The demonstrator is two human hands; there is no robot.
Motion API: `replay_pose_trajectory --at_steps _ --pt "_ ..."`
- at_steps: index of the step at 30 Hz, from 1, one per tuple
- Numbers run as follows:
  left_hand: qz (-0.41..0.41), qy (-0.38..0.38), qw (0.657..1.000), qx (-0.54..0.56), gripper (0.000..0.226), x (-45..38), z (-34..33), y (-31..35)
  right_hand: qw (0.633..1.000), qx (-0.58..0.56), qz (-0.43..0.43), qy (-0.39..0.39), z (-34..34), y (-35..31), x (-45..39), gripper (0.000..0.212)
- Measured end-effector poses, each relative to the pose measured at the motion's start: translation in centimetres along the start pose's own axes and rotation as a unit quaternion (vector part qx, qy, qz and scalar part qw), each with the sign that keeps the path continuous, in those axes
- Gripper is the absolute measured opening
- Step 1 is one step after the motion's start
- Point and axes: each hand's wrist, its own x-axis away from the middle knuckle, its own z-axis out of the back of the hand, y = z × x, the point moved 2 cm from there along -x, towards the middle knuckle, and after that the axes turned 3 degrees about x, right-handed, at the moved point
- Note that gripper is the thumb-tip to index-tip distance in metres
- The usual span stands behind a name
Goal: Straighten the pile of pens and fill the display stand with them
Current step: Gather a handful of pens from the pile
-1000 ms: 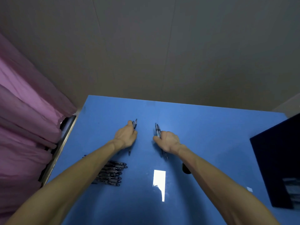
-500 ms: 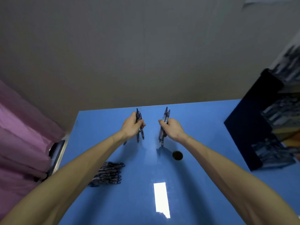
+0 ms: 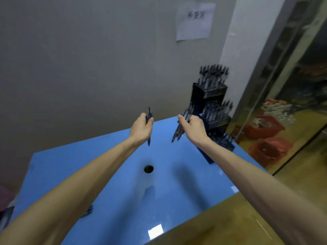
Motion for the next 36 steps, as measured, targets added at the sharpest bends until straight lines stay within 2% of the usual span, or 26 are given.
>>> replay_pose_trajectory --at_steps 3,6,10,14,16,22,31,34,36 --pt "-0.023 -0.004 1.0 0.0 0.026 -0.5 -3.5 5.4 0.999 -0.014 0.002 0.036 6.3 1.9 -0.7 0.057" --pt "-0.045 0.022 0.997 0.05 0.023 -0.9 -7.0 10.9 0.998 -0.018 0.006 0.057 12.7 4.4 -2.5 0.052" --pt "-0.075 0.05 0.993 0.08 0.036 -1.4 -11.9 17.1 0.997 -0.013 0.044 0.059 20.9 7.6 -6.1 0.046" --pt "-0.079 0.084 0.989 0.091 0.035 -1.5 -14.7 21.7 0.996 -0.003 0.066 0.058 26.7 9.6 -9.8 0.058" --pt "-0.079 0.109 0.987 0.083 0.029 -1.7 -15.1 23.8 0.995 0.015 0.067 0.068 28.5 10.3 -11.2 0.052" --pt "-0.08 0.184 0.978 0.058 0.03 -4.4 -14.7 28.2 0.995 0.004 0.083 0.048 30.9 10.3 -15.5 0.045" --pt "-0.105 0.184 0.977 0.024 0.03 -12.6 -15.9 29.0 0.982 0.08 0.156 0.069 29.9 8.5 -23.1 0.047" --pt "-0.136 0.163 0.977 0.003 0.029 -15.6 -16.2 28.9 0.972 0.118 0.201 0.027 29.3 6.7 -26.5 0.045" --pt "-0.158 0.15 0.976 -0.014 0.029 -17.1 -16.5 28.4 0.971 0.091 0.221 -0.029 28.4 5.9 -28.7 0.04"
